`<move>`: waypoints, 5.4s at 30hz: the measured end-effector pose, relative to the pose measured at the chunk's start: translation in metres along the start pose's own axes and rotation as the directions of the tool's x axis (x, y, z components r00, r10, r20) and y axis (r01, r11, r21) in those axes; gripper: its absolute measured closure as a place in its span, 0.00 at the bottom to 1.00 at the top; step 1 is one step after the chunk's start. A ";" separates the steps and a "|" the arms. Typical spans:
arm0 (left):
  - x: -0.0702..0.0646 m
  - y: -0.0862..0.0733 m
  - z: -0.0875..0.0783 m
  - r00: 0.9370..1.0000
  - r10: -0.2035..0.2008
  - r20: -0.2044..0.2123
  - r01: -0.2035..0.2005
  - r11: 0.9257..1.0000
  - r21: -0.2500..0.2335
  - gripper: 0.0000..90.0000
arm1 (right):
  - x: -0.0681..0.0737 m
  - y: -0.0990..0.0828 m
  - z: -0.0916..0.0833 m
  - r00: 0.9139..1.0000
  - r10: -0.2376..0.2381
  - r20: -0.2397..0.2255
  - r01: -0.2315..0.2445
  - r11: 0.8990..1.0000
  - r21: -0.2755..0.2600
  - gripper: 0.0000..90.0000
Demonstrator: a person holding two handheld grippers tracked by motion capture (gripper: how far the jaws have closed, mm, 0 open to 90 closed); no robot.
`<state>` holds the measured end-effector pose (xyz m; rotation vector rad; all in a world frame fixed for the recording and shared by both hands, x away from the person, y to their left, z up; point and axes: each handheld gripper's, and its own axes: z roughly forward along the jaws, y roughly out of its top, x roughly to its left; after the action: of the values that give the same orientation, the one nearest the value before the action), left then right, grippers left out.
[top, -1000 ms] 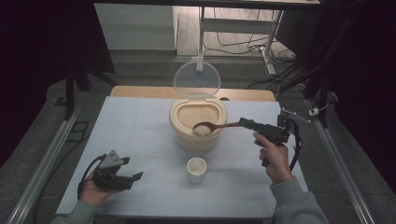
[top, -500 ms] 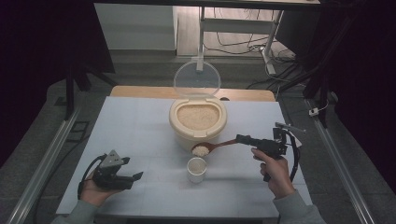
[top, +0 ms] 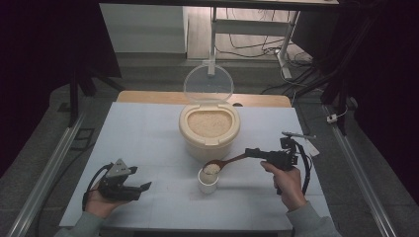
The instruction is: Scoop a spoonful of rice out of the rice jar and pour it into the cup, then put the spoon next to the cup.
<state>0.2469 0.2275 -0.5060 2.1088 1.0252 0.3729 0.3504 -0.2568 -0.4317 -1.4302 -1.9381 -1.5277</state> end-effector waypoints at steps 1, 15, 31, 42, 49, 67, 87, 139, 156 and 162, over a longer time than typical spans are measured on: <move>0.000 0.000 0.000 1.000 0.000 0.000 0.000 1.000 0.000 0.25 | 0.001 0.000 0.000 1.000 -0.011 0.007 0.011 1.000 0.004 0.92; 0.000 0.000 0.000 1.000 0.000 -0.001 0.000 1.000 -0.001 0.25 | 0.021 0.003 0.003 0.986 -0.152 0.064 0.151 0.988 0.023 0.92; 0.001 0.000 0.000 1.000 -0.003 -0.001 0.003 1.000 0.003 0.25 | 0.031 0.001 0.000 0.960 -0.272 0.066 0.272 0.962 0.019 0.92; 0.001 0.000 0.000 1.000 -0.005 0.000 0.005 1.000 0.001 0.25 | 0.025 0.002 -0.005 0.965 -0.261 0.040 0.261 0.965 -0.001 0.92; 0.001 0.000 0.000 1.000 -0.006 0.000 0.006 1.000 0.001 0.25 | 0.023 0.006 -0.017 0.957 -0.288 0.044 0.289 0.957 -0.008 0.92; 0.001 0.000 0.001 1.000 -0.006 -0.002 0.006 1.000 0.004 0.25 | 0.020 0.016 -0.067 0.939 -0.326 0.107 0.329 0.944 -0.007 0.92; 0.002 0.000 0.002 1.000 -0.007 -0.001 0.007 1.000 0.007 0.25 | 0.016 0.012 -0.043 0.933 -0.357 0.041 0.337 0.909 0.246 0.92; 0.001 0.000 0.003 1.000 -0.002 -0.002 0.002 1.000 0.012 0.24 | -0.045 -0.002 0.043 0.960 -0.247 0.135 0.215 0.953 0.214 0.78; 0.001 0.000 0.003 1.000 0.001 -0.003 -0.001 1.000 0.014 0.24 | -0.062 -0.011 0.053 0.948 -0.231 0.218 0.191 0.963 0.190 0.70; 0.001 0.000 0.003 1.000 0.002 -0.003 -0.002 1.000 0.015 0.24 | -0.063 -0.011 0.058 0.936 -0.257 0.242 0.211 0.957 0.200 0.68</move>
<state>0.2492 0.2263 -0.5081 2.1228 1.0308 0.3702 0.3895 -0.2395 -0.5066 -1.4320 -2.4125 -1.2721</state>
